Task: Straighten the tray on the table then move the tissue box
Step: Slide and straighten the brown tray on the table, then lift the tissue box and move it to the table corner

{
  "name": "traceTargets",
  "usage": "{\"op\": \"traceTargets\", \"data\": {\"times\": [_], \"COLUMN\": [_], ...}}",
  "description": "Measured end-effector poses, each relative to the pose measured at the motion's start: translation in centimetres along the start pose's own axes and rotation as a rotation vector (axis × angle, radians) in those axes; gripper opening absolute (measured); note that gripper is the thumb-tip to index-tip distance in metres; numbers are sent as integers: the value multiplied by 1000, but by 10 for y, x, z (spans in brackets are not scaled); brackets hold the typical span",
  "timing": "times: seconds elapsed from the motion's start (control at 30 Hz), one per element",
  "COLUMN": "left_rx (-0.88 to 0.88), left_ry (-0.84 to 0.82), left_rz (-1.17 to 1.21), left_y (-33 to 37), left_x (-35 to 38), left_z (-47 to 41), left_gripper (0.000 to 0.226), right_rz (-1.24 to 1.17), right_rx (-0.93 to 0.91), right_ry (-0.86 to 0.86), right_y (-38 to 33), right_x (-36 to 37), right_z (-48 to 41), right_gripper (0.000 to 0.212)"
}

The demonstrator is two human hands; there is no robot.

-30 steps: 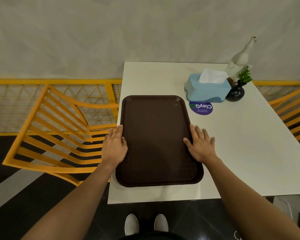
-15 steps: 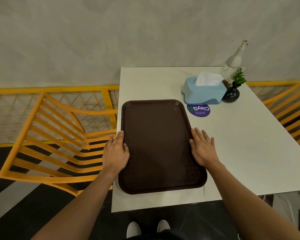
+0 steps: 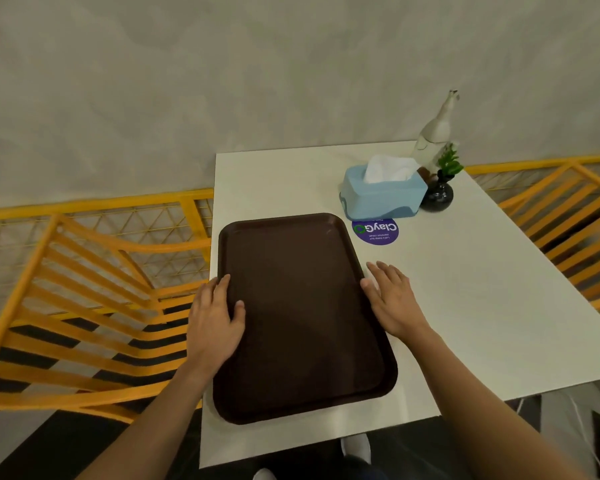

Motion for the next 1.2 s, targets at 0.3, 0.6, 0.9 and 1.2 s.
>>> {"op": "traceTargets", "data": {"times": [0.3, 0.6, 0.9, 1.2], "left_rx": [93, 60, -90, -35], "left_ry": [10, -84, -242, -230], "left_rz": [179, 507, 410, 468], "left_y": [129, 254, 262, 262], "left_x": [19, 82, 122, 128], "left_z": [-76, -174, -226, -234], "left_gripper": [72, 113, 151, 93], "right_rz": [-217, -355, -528, -542], "right_rx": [-4, 17, -4, -6], "right_ry": [248, 278, 196, 228], "right_y": [56, 112, 133, 140], "right_x": [-95, -141, -123, -115], "right_z": [-65, -157, -187, -200], "right_gripper": [52, 70, 77, 81]}}
Point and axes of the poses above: each hand's wrist, its own z-axis away from the middle knuckle, its own x-axis out of the palm, y = z × x, the point moved 7 cm from there along -z, towards the middle knuckle, and after that the axes turned 9 degrees about -y, right-handed, at the moved point
